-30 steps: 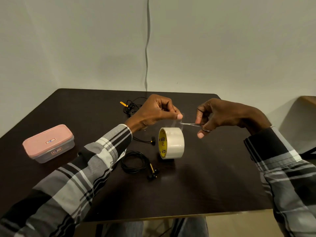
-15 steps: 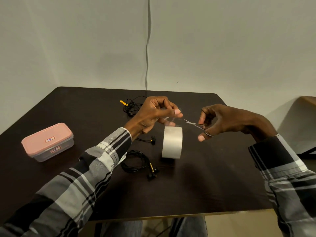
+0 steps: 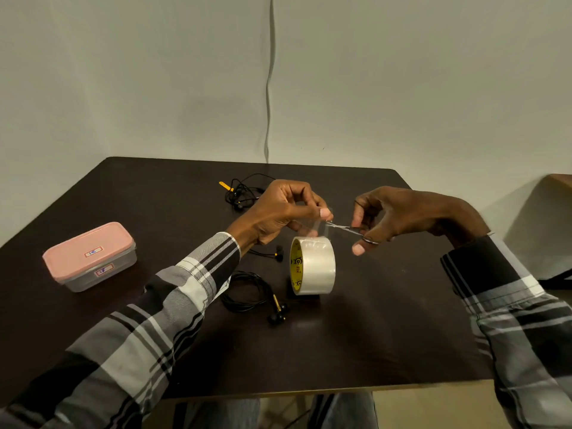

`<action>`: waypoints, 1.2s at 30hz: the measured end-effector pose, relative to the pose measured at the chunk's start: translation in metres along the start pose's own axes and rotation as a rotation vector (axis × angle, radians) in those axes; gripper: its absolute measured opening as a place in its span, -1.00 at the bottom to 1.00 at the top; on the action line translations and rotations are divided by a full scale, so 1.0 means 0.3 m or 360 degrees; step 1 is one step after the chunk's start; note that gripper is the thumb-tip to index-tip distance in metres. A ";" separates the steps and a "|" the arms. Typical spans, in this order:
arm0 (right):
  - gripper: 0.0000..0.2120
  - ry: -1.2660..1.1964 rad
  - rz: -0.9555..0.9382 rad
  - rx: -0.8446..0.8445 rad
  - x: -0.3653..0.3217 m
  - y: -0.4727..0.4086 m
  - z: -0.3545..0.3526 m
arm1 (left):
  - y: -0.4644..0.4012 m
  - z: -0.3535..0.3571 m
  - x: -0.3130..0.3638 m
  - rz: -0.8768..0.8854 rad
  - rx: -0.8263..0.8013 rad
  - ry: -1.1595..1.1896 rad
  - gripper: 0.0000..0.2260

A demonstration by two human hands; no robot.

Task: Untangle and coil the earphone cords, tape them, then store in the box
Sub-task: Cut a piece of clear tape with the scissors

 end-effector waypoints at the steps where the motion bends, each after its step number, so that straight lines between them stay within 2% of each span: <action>1: -0.52 0.0001 0.0000 -0.0011 -0.003 -0.002 0.001 | 0.001 0.001 -0.001 -0.0004 -0.0003 0.0006 -0.85; 10: -0.58 0.0010 0.0020 -0.0086 -0.007 -0.008 0.006 | 0.003 0.021 -0.013 -0.0050 -0.0064 0.0033 -0.85; 15: -0.61 0.0018 0.0021 -0.0133 -0.009 -0.013 0.012 | 0.004 0.038 -0.008 -0.0065 -0.0103 0.0002 -0.77; 22: -0.64 -0.0026 -0.0019 -0.0137 -0.004 -0.020 0.016 | 0.000 0.032 -0.011 -0.0048 -0.0062 0.0017 -0.83; 27: -0.75 -0.0094 -0.0046 -0.0088 0.013 -0.023 0.014 | -0.004 0.020 -0.035 -0.0037 -0.0050 0.0131 -0.87; 36: -0.63 -0.0171 0.0003 -0.0120 0.055 -0.019 0.052 | -0.005 0.024 -0.069 -0.0040 0.0069 0.0381 -0.87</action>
Point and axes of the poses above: each hand's wrist, its own y-axis away from the middle knuckle, its own z-axis out of the palm, x = y × z, the point moved 8 cm from there along -y, towards the middle knuckle, and after that the axes turned 1 degree about x, right-handed, at the moved point
